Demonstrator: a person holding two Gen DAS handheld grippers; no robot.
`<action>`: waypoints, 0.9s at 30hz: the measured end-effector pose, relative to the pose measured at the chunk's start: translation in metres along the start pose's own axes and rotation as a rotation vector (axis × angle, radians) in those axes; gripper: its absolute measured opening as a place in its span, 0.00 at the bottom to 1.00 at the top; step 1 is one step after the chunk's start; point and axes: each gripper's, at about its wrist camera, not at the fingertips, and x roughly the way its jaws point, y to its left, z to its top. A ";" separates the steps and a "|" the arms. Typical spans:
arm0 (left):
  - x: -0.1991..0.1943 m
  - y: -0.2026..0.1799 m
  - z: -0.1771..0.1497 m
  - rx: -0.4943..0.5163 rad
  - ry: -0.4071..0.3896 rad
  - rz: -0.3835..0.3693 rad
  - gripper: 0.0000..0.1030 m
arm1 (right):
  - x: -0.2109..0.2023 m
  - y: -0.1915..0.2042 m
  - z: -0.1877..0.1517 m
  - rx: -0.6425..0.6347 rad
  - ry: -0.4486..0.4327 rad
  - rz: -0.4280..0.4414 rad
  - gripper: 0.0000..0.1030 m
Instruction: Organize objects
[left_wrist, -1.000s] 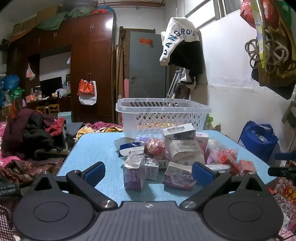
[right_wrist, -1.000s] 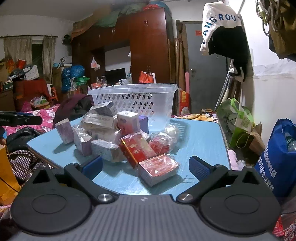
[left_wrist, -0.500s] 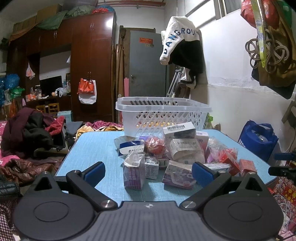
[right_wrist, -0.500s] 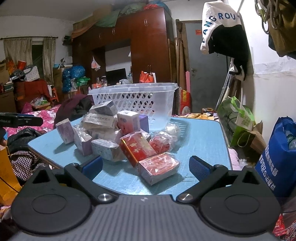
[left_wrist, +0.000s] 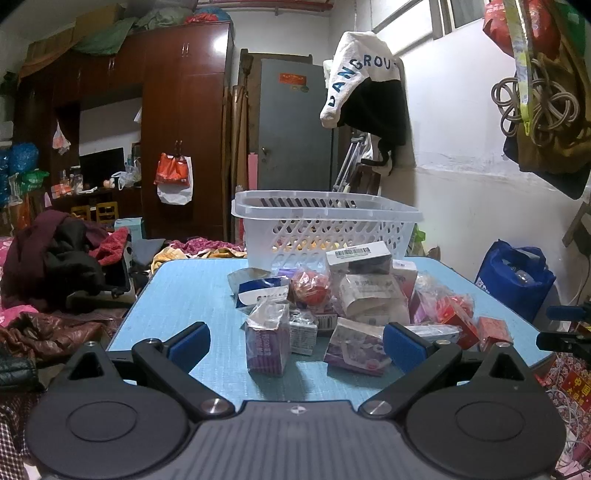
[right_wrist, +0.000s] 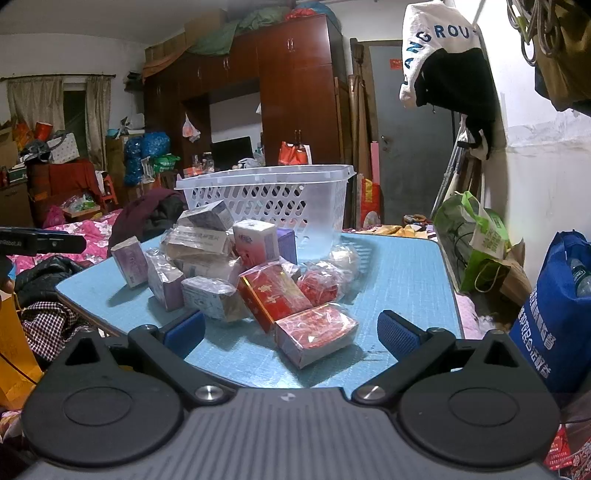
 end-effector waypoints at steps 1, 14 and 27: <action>0.000 0.000 0.000 0.000 0.000 0.000 0.99 | 0.000 0.000 0.000 0.000 0.000 0.000 0.99; 0.001 0.002 -0.001 -0.004 0.007 0.000 0.99 | 0.000 -0.001 0.000 0.001 0.001 0.003 0.99; 0.008 0.007 -0.004 -0.012 0.025 0.004 0.99 | 0.002 -0.001 -0.002 0.006 0.001 0.013 0.99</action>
